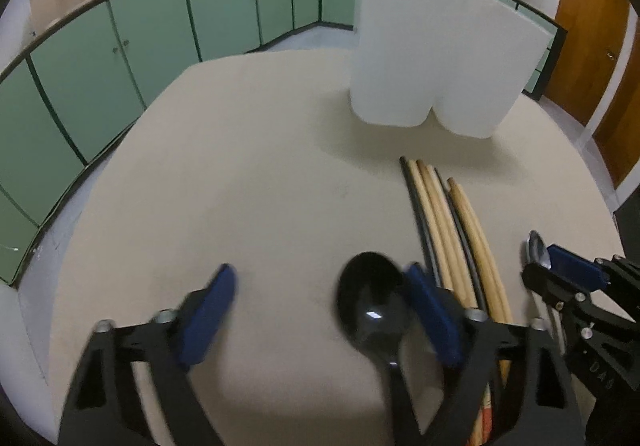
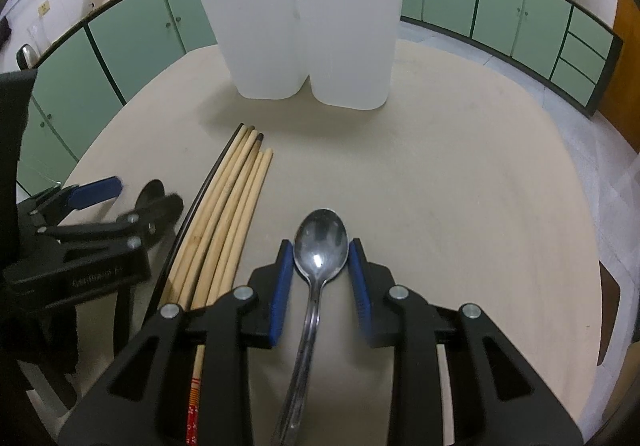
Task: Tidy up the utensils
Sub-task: 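Grasp the black spoon with the left tool while the right tool lifts the steel spoon, then lower both spoons into the white holder compartments and open both tools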
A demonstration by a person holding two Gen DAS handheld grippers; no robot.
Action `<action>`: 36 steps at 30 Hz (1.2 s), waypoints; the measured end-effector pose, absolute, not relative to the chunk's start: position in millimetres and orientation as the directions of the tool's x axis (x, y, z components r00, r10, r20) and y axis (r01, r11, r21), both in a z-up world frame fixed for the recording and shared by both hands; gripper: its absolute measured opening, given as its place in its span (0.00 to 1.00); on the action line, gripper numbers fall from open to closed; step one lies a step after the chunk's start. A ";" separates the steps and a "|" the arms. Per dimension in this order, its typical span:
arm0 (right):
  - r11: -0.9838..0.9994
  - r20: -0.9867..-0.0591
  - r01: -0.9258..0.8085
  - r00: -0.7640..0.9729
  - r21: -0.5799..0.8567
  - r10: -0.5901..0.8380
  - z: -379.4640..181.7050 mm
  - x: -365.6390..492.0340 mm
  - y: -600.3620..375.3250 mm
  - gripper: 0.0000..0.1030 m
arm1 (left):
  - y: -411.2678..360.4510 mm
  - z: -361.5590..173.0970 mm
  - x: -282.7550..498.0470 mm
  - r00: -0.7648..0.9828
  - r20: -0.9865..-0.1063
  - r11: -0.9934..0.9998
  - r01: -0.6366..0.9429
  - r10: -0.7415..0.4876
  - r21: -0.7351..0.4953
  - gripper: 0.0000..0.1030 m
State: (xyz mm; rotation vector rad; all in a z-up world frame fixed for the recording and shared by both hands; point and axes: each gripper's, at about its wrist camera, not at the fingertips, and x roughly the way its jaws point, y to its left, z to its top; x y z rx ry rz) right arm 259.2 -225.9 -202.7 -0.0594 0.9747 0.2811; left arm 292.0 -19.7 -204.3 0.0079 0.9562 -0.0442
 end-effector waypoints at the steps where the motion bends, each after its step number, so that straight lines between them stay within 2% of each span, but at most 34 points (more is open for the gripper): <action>1: 0.962 -0.824 -0.263 0.528 0.073 0.207 -202.6 259.0 -225.5 0.27 | -20.7 -202.5 291.8 0.578 -0.815 0.999 0.048 -0.042 -0.017 0.59; 4: 0.963 -0.826 -0.260 0.526 0.070 0.202 -202.0 258.5 -223.9 0.27 | -23.3 -198.1 289.3 0.588 -0.802 0.994 0.079 -0.105 -0.072 0.34; 7: 0.966 -0.821 -0.251 0.538 0.063 0.194 -199.2 255.9 -224.1 0.27 | -20.4 -195.1 282.8 0.601 -0.782 0.986 0.093 -0.165 -0.136 0.34; 9: 0.968 -0.801 -0.246 0.567 0.059 0.193 -193.6 251.0 -226.2 0.27 | -20.3 -187.4 273.4 0.632 -0.757 0.986 0.095 -0.164 -0.135 0.34; 14: 0.966 -0.703 -0.253 0.677 0.054 0.217 -157.5 232.9 -232.5 0.27 | -5.1 -150.3 249.6 0.756 -0.630 0.984 0.113 -0.176 -0.140 0.34; 22: 0.946 -0.554 -0.298 0.770 0.126 0.316 -94.1 225.0 -243.6 0.27 | -2.9 -88.6 235.6 0.891 -0.421 0.985 0.141 -0.170 -0.100 0.34; 32: 0.929 -0.423 -0.345 0.828 0.135 0.369 -13.6 259.1 -265.1 0.26 | -27.7 -21.8 289.9 0.954 -0.226 0.980 0.194 -0.198 -0.041 0.34; 36: 0.930 -0.381 -0.342 0.848 0.134 0.367 15.1 289.6 -273.9 0.26 | -39.4 0.2 325.0 0.966 -0.178 0.982 0.189 -0.190 -0.020 0.34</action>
